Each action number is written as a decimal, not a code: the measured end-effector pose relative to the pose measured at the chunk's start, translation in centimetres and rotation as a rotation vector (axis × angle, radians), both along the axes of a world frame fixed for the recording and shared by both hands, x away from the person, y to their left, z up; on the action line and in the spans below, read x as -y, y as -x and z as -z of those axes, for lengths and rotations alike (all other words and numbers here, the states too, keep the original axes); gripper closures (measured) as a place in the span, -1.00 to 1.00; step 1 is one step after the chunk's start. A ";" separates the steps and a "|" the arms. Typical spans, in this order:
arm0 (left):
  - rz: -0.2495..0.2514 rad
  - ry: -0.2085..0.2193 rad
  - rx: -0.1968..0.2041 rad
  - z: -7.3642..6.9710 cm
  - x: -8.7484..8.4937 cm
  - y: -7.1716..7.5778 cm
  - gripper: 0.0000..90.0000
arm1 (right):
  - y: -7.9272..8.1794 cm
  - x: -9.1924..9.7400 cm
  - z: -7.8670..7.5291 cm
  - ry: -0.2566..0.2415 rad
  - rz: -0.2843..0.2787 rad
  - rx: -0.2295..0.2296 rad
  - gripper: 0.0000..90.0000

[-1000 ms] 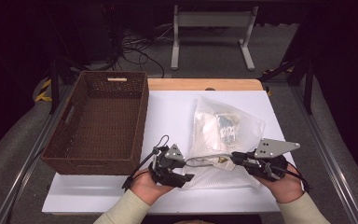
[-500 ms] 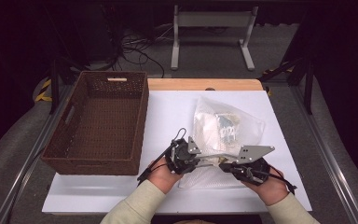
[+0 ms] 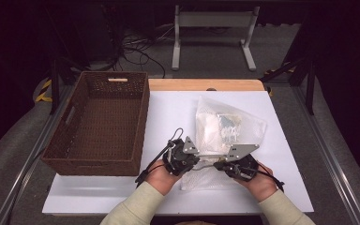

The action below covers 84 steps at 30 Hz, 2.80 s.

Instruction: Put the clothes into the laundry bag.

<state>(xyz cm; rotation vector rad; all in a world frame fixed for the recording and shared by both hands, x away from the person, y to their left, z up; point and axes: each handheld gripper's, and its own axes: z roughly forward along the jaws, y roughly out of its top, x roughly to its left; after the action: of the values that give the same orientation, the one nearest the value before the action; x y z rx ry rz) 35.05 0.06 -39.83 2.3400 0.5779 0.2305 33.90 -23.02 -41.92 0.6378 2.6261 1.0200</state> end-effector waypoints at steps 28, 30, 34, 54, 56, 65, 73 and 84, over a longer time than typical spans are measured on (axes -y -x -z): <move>-0.005 0.018 -0.048 0.5 -0.8 0.0 0.48 | -1.6 4.0 -1.2 -0.078 0.164 0.071 0.99; -0.012 0.016 -0.061 0.7 -1.2 0.2 0.33 | -0.9 5.5 -2.0 -0.094 0.169 0.076 0.97; -0.019 0.011 -0.085 1.3 -1.9 0.4 0.15 | -0.3 8.4 -3.1 -0.111 0.241 0.104 0.76; 0.000 -0.031 -0.163 3.2 -2.6 0.9 -0.01 | -2.7 12.8 0.7 -0.015 0.442 -0.106 0.27; 0.001 -0.038 -0.161 3.2 -2.6 0.8 -0.02 | -2.3 12.6 0.4 -0.004 0.417 -0.113 0.64; 0.021 -0.064 -0.168 3.7 -1.8 1.1 -0.05 | -0.2 12.7 -1.0 -0.028 0.358 -0.115 0.93; 0.016 -0.055 -0.166 3.7 -1.9 1.1 -0.06 | 2.8 13.1 -2.2 -0.069 0.311 -0.143 0.93; 0.022 -0.057 -0.164 3.6 -2.0 1.1 -0.06 | 4.5 15.0 -0.5 -0.030 0.349 -0.256 0.92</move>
<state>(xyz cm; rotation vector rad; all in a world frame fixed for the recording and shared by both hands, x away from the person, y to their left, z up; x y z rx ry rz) 33.96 2.11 -43.43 2.4347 0.6319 0.0451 29.43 -37.99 -41.43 1.2565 2.5747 0.9225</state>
